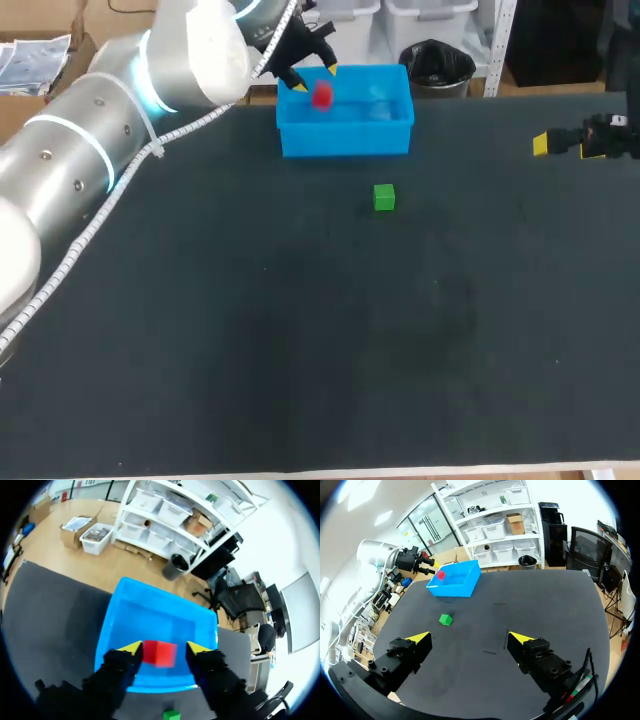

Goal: Use the left arm to pick the red cube and place it into the blue plastic box first, then use the right arm to grasp the green cube and put it into the same blue plastic box after the first action is fully finished.

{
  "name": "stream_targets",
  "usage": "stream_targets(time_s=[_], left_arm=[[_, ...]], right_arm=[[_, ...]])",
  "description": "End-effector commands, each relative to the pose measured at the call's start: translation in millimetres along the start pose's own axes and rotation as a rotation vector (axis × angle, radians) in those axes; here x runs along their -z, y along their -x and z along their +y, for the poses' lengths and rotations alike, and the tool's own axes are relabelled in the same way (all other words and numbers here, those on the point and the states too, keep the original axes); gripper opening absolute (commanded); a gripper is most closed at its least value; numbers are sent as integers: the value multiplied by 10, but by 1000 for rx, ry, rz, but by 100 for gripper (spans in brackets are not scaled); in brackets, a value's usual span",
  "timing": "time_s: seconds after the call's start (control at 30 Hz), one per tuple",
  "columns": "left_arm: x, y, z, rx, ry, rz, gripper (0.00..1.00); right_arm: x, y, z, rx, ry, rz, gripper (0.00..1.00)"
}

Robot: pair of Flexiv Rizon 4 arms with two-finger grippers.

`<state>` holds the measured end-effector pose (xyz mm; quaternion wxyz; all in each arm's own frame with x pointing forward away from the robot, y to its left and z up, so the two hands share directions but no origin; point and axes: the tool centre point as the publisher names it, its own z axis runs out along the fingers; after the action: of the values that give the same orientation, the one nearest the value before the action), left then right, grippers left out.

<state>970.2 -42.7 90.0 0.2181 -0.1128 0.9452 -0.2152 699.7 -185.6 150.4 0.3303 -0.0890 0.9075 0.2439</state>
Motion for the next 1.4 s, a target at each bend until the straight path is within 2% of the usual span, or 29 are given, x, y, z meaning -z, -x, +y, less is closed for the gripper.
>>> stream_targets(time_s=[0.03,0.3,0.5,0.97,1.2,1.4], left_arm=[[-111,239,-93,-3,14,169,100],[120,226,-91,-49,10,131,100],[364,170,-1,-78,-1,109,100],[1012,-269,346,-194,-44,66,100],[1258,-459,462,-294,-43,31,100],[1453,-574,553,-357,-98,3,100]], right_arm=[[0,-1,0,0,0,0,100],[0,-1,0,0,0,0,100],[0,-1,0,0,0,0,100],[0,-1,0,0,0,0,100],[0,-1,0,0,0,0,100],[0,-1,0,0,0,0,100]])
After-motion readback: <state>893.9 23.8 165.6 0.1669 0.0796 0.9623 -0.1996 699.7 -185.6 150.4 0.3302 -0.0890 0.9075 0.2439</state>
